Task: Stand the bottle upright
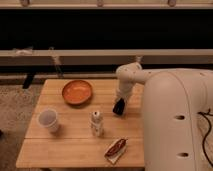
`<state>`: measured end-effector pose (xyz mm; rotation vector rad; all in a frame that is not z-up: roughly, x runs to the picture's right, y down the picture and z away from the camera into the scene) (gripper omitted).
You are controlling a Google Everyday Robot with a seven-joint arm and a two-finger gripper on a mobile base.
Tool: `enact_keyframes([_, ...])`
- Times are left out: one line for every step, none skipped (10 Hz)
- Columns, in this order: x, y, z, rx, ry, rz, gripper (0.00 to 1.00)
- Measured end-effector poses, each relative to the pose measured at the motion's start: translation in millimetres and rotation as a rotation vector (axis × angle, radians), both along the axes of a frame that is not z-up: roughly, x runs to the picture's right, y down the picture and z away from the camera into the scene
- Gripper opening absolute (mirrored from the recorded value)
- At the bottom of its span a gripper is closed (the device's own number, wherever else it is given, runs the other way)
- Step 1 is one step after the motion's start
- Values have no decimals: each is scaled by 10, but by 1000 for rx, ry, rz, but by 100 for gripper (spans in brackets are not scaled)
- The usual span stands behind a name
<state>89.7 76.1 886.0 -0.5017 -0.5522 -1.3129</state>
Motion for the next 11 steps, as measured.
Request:
enact_keyframes([-194, -276, -32, 61, -79, -57, 0])
enact_keyframes([-264, -385, -56, 83, -115, -74, 0])
enact_keyframes([-400, -587, -117, 123, -192, -102, 0])
enact_keyframes([-504, -768, -237, 158, -274, -136, 0])
enact_keyframes([-565, -913, -342, 186, -335, -154, 0])
enact_keyframes([-607, -1001, -440, 201, -380, -169, 0])
enact_keyframes([-733, -1106, -602, 227, -446, -195, 0])
enact_keyframes([-851, -1111, -720, 237, -488, -221, 0])
enact_keyframes([-1007, -1100, -820, 250, -529, -243, 0])
enact_keyframes([-1201, -1094, -940, 260, -575, -262, 0])
enact_keyframes([-1409, -1101, -1075, 269, -623, -277, 0])
